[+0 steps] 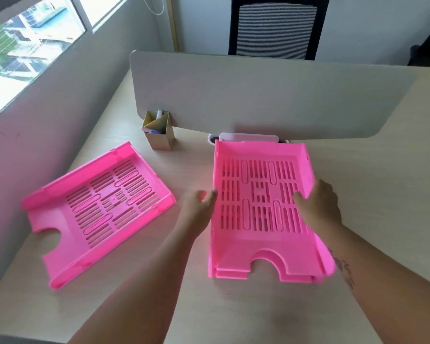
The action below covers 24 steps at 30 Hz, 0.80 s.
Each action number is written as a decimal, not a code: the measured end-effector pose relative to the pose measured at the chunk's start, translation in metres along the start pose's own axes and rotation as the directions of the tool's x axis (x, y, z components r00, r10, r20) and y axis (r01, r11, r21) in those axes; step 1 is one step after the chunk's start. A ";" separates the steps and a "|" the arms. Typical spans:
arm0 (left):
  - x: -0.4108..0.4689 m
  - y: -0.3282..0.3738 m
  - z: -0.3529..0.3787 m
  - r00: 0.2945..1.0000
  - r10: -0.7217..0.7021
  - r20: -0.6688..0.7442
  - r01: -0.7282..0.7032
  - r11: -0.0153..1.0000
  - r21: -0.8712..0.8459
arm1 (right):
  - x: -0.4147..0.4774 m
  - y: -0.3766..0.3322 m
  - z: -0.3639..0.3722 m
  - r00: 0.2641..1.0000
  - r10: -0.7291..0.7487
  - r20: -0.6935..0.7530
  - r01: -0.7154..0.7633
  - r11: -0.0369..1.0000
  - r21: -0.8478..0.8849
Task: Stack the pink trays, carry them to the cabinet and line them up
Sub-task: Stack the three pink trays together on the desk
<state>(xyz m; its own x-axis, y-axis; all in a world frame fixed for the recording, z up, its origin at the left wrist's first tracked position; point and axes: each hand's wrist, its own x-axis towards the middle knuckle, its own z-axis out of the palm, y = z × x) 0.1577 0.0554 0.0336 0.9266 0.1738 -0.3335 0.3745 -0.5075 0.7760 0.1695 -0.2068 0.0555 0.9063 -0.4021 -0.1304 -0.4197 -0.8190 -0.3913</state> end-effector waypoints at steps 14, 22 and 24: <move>0.037 -0.138 -0.258 0.927 0.056 -0.372 0.115 0.899 0.423 | -0.129 -0.238 0.132 0.914 -0.400 -0.070 0.404 0.883 0.240; 0.090 -0.191 -0.327 0.960 -0.054 -0.274 0.219 0.752 0.621 | -0.189 -0.276 0.200 0.977 0.122 0.174 -0.201 0.791 0.577; 0.098 -0.198 -0.333 0.968 -0.105 -0.229 0.231 0.730 0.643 | -0.189 -0.279 0.207 0.944 0.206 0.258 -0.323 0.744 0.585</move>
<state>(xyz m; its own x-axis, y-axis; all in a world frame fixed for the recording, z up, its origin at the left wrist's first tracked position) 0.1859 0.4542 0.0255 0.8653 0.4146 -0.2817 0.4655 -0.8731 0.1449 0.1253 0.1828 0.0006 0.7819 -0.4427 -0.4389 -0.5749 -0.2400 -0.7822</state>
